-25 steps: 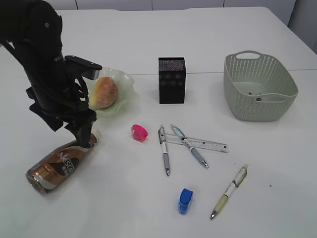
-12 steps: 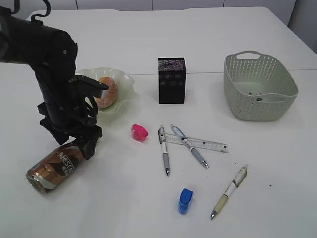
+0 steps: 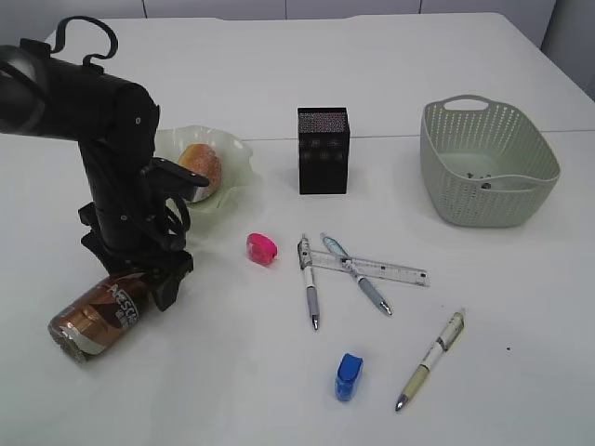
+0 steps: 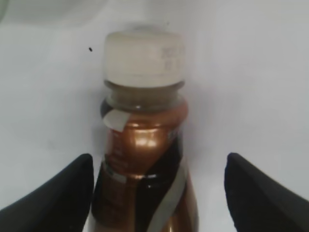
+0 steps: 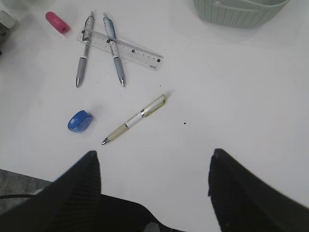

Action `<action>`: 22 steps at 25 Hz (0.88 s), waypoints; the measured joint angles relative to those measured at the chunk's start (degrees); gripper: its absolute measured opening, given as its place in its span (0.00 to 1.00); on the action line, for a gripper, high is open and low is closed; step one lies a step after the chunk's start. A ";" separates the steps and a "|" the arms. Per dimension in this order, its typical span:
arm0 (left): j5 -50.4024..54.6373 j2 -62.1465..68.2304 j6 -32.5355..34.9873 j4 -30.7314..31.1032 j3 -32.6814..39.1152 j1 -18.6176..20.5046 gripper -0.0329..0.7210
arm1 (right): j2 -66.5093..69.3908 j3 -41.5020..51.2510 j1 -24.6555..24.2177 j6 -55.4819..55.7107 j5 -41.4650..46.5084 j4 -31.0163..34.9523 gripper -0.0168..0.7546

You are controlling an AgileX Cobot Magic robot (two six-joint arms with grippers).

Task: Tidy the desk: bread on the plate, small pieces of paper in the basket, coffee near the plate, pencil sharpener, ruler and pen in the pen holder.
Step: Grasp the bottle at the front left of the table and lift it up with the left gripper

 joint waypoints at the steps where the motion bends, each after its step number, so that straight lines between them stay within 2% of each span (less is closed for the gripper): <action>1: 0.00 0.62 0.00 0.16 0.00 0.00 0.85 | 0.00 0.00 0.00 0.00 0.00 0.00 0.72; 8: 0.20 2.11 0.00 0.87 -0.23 0.00 0.82 | 0.00 0.00 0.00 -0.15 0.00 0.00 0.72; 10: 0.23 2.20 0.00 1.15 -0.46 0.00 0.77 | 0.00 0.00 0.00 -0.15 0.00 0.00 0.72; 16: 1.30 2.20 0.00 1.65 -0.71 0.00 0.49 | 0.00 0.00 0.00 -0.32 0.00 0.00 0.72; 22: 2.19 2.20 0.00 1.45 -0.81 0.00 0.45 | 0.00 0.00 0.00 -0.42 0.00 0.00 0.72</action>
